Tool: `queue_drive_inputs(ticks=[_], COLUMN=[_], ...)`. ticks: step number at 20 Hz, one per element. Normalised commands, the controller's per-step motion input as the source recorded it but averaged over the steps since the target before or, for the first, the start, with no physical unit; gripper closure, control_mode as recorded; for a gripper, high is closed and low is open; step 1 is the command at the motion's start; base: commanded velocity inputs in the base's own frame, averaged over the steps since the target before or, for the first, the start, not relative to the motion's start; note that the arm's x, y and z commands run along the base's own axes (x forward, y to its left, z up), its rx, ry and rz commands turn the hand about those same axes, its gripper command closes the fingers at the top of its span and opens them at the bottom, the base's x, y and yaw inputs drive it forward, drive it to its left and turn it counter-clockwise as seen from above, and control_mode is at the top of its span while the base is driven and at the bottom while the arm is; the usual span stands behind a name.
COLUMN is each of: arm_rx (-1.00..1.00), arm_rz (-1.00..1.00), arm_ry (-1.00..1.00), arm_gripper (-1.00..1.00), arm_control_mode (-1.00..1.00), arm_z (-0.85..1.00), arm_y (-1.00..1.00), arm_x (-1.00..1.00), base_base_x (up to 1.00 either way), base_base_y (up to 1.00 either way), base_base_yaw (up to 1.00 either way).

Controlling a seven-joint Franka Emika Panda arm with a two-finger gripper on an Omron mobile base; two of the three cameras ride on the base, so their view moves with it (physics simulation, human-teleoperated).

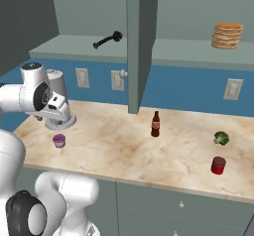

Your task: Pick the jam and jam from the counter and place them in the cabinets closest to them.

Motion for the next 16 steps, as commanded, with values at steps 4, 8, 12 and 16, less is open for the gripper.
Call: queue_drive_inputs(ticks=[4,8,12,16], arm_rx=[0.00,0.00,0.00,0.00], arm_rz=[0.00,0.00,0.00,0.00], arm_ry=[0.02,0.02,0.03,0.02], arm_gripper=[-1.00,-1.00,-1.00,-1.00], arm_control_mode=[-1.00,-1.00,-1.00,-1.00], arm_z=[-0.32,-0.32,-0.35,-0.36], arm_y=[0.05,0.06,0.08,0.10], arm_x=[0.17,0.14,0.13,0.10], base_base_x=[0.00,0.00,0.00,0.00], base_base_y=[0.00,0.00,0.00,0.00], base_base_yaw=[0.00,0.00,0.00,0.00])
